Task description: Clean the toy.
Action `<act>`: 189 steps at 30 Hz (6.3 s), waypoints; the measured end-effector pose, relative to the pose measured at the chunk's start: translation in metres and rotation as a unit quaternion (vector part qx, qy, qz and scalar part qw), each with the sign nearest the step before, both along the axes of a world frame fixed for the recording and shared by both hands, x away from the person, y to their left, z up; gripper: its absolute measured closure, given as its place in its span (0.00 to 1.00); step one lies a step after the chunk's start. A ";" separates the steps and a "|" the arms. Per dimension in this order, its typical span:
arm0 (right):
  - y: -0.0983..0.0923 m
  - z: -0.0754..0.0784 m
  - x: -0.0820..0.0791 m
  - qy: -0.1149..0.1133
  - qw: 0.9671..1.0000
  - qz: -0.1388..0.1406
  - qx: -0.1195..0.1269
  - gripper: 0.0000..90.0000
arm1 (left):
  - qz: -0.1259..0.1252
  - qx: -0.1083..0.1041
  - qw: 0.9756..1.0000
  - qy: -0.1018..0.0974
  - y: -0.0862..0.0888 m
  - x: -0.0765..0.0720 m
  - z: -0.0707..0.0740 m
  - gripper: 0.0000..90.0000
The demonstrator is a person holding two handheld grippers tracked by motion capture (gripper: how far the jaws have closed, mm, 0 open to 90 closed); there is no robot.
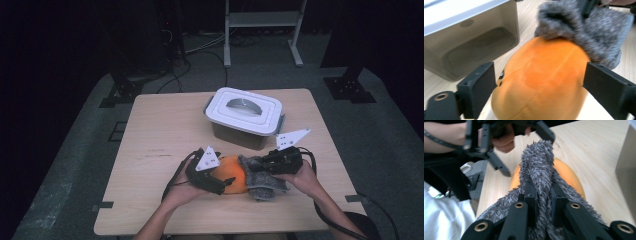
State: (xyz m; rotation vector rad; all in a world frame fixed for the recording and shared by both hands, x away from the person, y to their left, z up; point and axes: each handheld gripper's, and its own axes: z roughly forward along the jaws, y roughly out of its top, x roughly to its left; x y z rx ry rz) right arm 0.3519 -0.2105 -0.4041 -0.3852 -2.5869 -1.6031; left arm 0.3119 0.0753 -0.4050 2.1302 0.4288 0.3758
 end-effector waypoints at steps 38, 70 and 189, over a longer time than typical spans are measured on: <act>-0.060 0.006 -0.018 0.012 1.000 -0.017 0.022 0.87 | -0.025 0.042 0.999 -0.005 0.013 -0.008 -0.009 0.42; -0.121 -0.025 -0.021 0.038 0.988 -0.119 -0.091 0.46 | -0.027 0.015 0.999 -0.027 0.029 -0.022 -0.001 0.20; 0.025 0.066 0.167 -0.073 0.986 -0.140 -0.060 0.29 | -0.011 -0.061 0.998 -0.020 0.060 -0.021 0.002 0.09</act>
